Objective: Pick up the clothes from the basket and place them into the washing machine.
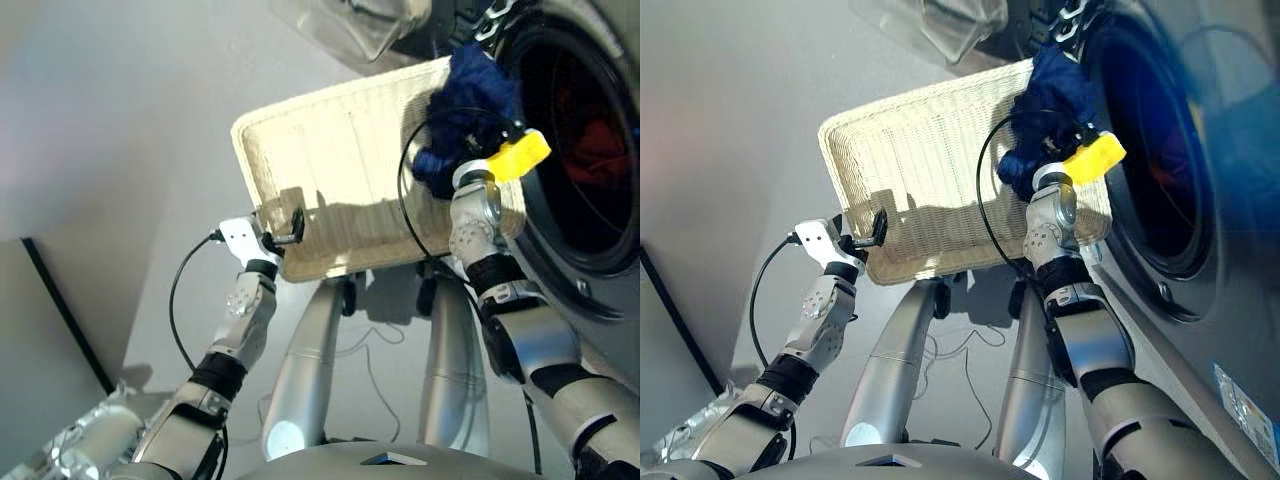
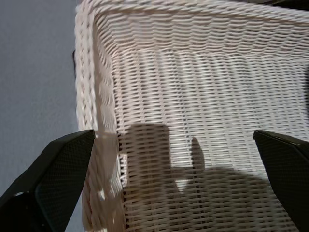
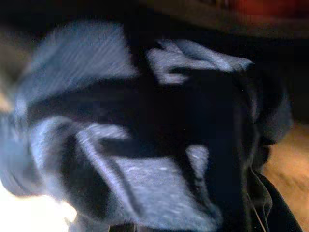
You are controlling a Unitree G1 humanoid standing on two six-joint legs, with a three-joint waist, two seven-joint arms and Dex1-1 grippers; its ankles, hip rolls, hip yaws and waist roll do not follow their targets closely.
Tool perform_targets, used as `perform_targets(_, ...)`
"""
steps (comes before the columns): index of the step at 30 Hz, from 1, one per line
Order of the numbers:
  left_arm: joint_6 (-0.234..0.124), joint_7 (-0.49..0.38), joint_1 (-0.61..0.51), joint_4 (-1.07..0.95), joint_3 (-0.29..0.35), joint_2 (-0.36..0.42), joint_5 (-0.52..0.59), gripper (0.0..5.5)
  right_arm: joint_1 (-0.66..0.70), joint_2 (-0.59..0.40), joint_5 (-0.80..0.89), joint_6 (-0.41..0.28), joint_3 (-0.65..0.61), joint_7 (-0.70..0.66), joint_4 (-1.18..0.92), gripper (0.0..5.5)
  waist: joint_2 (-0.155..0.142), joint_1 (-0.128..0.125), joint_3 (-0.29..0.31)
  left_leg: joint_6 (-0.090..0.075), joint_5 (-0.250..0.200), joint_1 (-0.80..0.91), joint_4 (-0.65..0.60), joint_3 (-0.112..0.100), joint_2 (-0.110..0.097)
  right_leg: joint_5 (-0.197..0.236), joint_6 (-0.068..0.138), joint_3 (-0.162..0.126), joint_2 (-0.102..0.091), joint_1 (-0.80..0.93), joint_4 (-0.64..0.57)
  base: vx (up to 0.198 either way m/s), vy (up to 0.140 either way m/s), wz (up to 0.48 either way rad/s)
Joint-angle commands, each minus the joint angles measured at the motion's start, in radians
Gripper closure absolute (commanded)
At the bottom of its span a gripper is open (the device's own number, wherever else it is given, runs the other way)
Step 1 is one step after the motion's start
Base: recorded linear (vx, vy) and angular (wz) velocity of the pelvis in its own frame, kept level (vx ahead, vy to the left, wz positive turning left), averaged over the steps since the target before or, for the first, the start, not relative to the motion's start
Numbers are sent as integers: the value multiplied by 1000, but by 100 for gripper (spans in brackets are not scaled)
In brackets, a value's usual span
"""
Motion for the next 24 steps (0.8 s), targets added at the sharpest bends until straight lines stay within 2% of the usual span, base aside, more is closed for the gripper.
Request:
perform_targets(1,-41,-17,58,20,18,10,-12,0,11,-80,-8,-166,-64,-20,-144,550,40,-24,-75,5,-34,30,-67,35,-25,19,44,5,29,51,-100,16,41,-198)
perform_targets(3,-42,-15,63,29,7,6,-11,0,5,-109,-16,-228,-142,-83,-167,550,46,-32,-78,10,-39,35,-63,40,-26,18,46,12,32,53,-97,22,44,-187)
perform_targets(4,-43,-13,71,36,-3,9,-9,0,-5,-144,-43,-265,-194,-162,-123,550,52,-36,-84,14,-43,41,-64,42,-26,16,48,16,32,56,-95,25,34,-179)
perform_targets(5,-43,-13,69,36,-7,8,-10,0,-9,-146,-56,-265,-195,-177,-124,550,52,-31,-83,15,-44,42,-64,43,-26,16,48,17,32,56,-95,28,17,-192)
perform_targets(6,-41,-6,79,40,-17,11,-4,0,-7,-171,-94,-279,-236,-263,-76,550,55,-39,-88,19,-51,42,-54,43,-28,16,48,22,33,55,-90,0,0,0)
perform_targets(8,-43,-5,87,44,-22,17,3,0,4,-182,-160,-239,-235,-311,-50,550,55,-39,-93,21,-56,40,-48,43,-27,18,48,23,33,56,-90,0,0,0)
perform_targets(9,-45,-6,89,45,-21,17,5,0,11,-185,-172,-216,-220,-307,-37,261,54,-41,-94,21,-56,39,-45,43,-25,20,48,23,33,54,-90,0,0,0)
perform_targets(10,-46,-6,90,43,-19,19,6,0,18,-192,-172,-198,-204,-293,-20,0,51,-43,-94,20,-57,38,-44,43,-24,22,47,22,33,52,-90,0,0,0)
perform_targets(14,-46,-5,99,40,-12,15,8,0,41,-177,-147,-181,-177,-242,-2,0,46,-49,-96,18,-55,32,-44,41,-18,26,43,20,35,50,-95,0,0,0)
perform_targets(19,-40,-3,113,41,15,23,23,0,94,-140,-190,-107,-79,-180,32,0,25,-53,-101,12,-46,25,-44,37,-10,35,38,7,37,57,-105,-9,-21,-1)
perform_targets(21,-40,-3,121,46,33,30,28,0,111,-135,-228,-65,-29,-161,56,0,13,-52,-104,8,-43,28,-45,36,-6,39,37,1,36,65,-112,0,0,0)
perform_targets(24,-29,-7,133,60,61,42,35,0,139,-141,-329,35,84,-118,107,0,-14,-53,-104,5,-36,37,-47,33,0,50,34,-9,36,84,-130,-26,-62,9)
